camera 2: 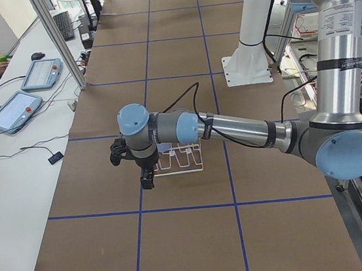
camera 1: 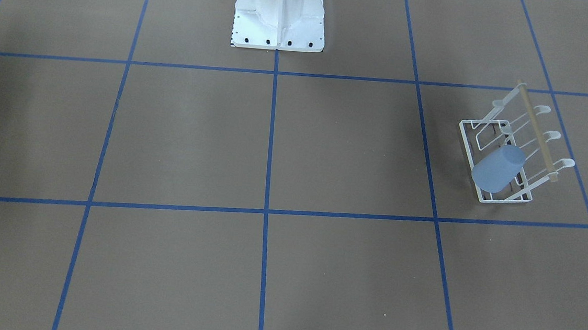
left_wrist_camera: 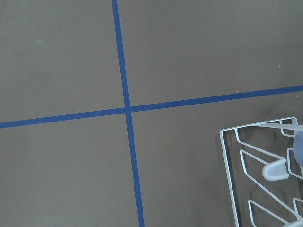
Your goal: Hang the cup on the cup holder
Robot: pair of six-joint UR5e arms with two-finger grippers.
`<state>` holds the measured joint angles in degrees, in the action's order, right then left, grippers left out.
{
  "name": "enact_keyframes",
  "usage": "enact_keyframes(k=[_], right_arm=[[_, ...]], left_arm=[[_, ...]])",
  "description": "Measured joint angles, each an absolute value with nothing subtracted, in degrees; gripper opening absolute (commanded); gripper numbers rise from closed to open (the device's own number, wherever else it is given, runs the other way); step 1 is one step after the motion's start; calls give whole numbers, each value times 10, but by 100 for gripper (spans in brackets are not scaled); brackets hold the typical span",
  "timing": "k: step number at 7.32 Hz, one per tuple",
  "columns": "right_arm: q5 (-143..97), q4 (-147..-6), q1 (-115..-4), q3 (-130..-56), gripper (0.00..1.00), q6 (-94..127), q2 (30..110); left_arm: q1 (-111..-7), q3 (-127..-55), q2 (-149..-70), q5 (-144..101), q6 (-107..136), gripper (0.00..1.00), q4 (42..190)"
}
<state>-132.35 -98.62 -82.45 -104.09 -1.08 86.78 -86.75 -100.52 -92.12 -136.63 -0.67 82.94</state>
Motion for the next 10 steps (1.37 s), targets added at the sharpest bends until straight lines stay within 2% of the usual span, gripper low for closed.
enact_keyframes(k=[5, 10], right_arm=[[-1324, -991, -824, -1037, 100, -3, 874], [-1322, -993, -824, -1034, 100, 16, 874]], left_arm=[[-871, -1006, -901, -1376, -5, 98, 840], [-877, -1043, -851, -1372, 25, 98, 847]])
